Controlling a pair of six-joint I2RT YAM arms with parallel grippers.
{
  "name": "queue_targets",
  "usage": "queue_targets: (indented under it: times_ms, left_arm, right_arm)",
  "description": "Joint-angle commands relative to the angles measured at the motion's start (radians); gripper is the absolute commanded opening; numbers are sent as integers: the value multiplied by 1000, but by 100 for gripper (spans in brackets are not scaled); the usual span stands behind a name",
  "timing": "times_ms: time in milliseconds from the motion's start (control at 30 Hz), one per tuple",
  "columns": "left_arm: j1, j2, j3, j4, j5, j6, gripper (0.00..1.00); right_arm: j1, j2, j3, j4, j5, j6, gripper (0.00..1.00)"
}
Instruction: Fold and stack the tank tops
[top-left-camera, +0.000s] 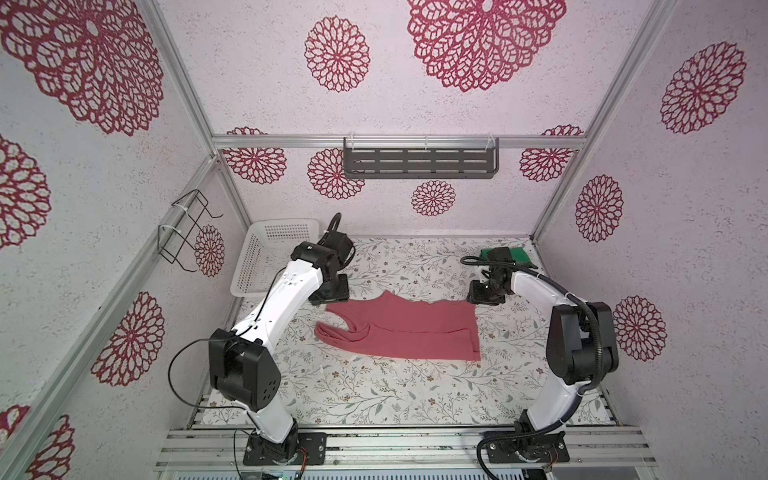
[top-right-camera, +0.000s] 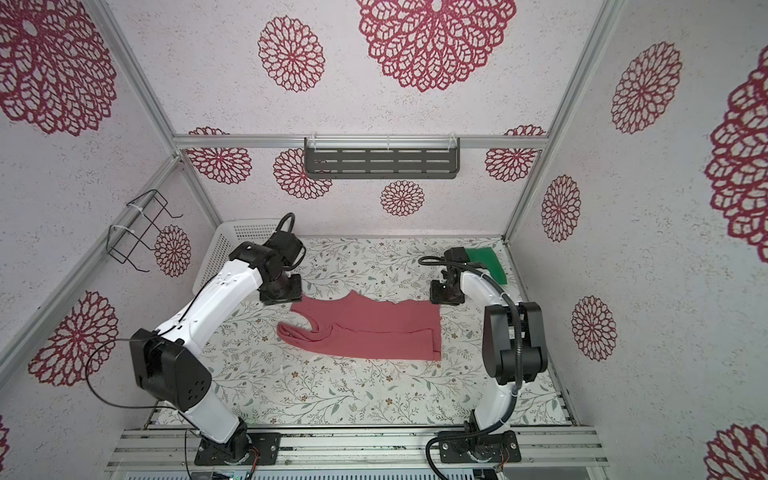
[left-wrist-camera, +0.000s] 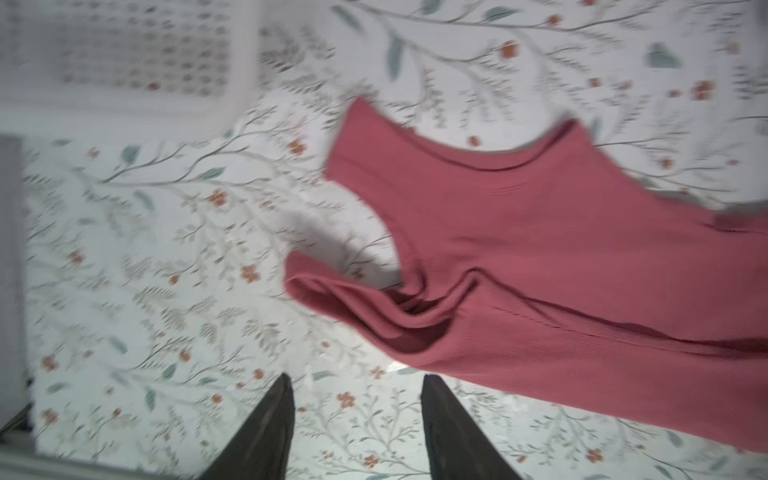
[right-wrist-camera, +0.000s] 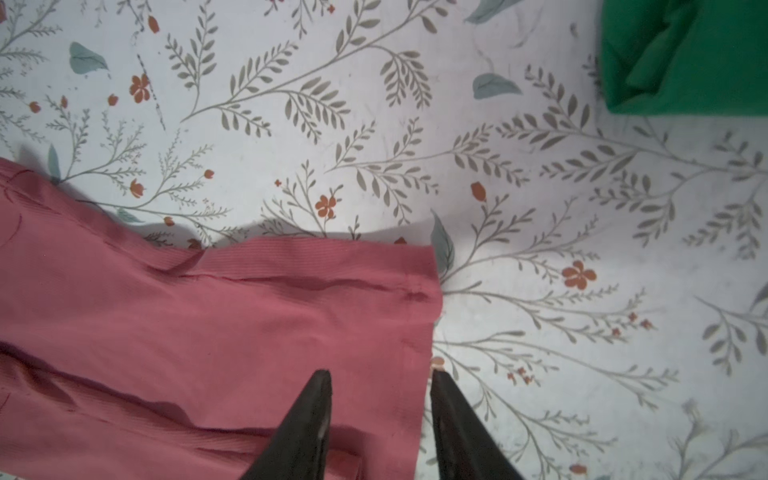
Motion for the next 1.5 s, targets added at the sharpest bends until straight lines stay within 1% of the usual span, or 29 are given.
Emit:
queue_targets:
  times_ms: [0, 133, 233, 400, 467, 633, 733, 900, 967, 1033, 1167, 1300, 1400, 1467]
  left_arm:
    - [-32, 161, 91, 174, 122, 44, 53]
    - [-49, 364, 251, 196, 137, 80, 53]
    - [-58, 445, 304, 237, 159, 93, 55]
    - [-69, 536, 322, 292, 186, 100, 62]
    - [-69, 558, 322, 313, 191, 95, 63]
    - [-69, 597, 325, 382, 203, 75, 64]
    - [-73, 632, 354, 409, 234, 59, 63]
    - [-92, 716, 444, 353, 242, 60, 55]
    - [-94, 731, 453, 338, 240, 59, 52]
    - [-92, 736, 454, 336, 239, 56, 47]
    - [-94, 744, 452, 331, 240, 52, 32]
    - [-93, 739, 442, 330, 238, 54, 13]
    - [-92, 727, 428, 333, 225, 56, 1]
    - [-89, 714, 422, 335, 220, 60, 0]
  right_arm:
    - [-19, 33, 73, -30, -33, -93, 41]
    - [-35, 91, 121, -57, -47, -115, 40]
    - [-36, 96, 124, -48, -42, -112, 40]
    - [-42, 101, 110, -28, -42, -102, 40]
    - [-45, 105, 100, -19, -45, -98, 41]
    - [-52, 104, 76, -2, -47, -90, 41]
    - [-58, 102, 68, 5, -47, -83, 41]
    - [-73, 109, 64, 17, -50, -64, 40]
    - [-78, 115, 67, 20, -53, -62, 40]
    - [-80, 122, 68, 25, -56, -62, 40]
    - [-77, 160, 71, 33, -82, -61, 41]
    - [-71, 196, 87, 31, -108, -50, 40]
    - [-63, 217, 94, 39, -115, -49, 36]
    - [-60, 232, 111, 26, -120, -58, 30]
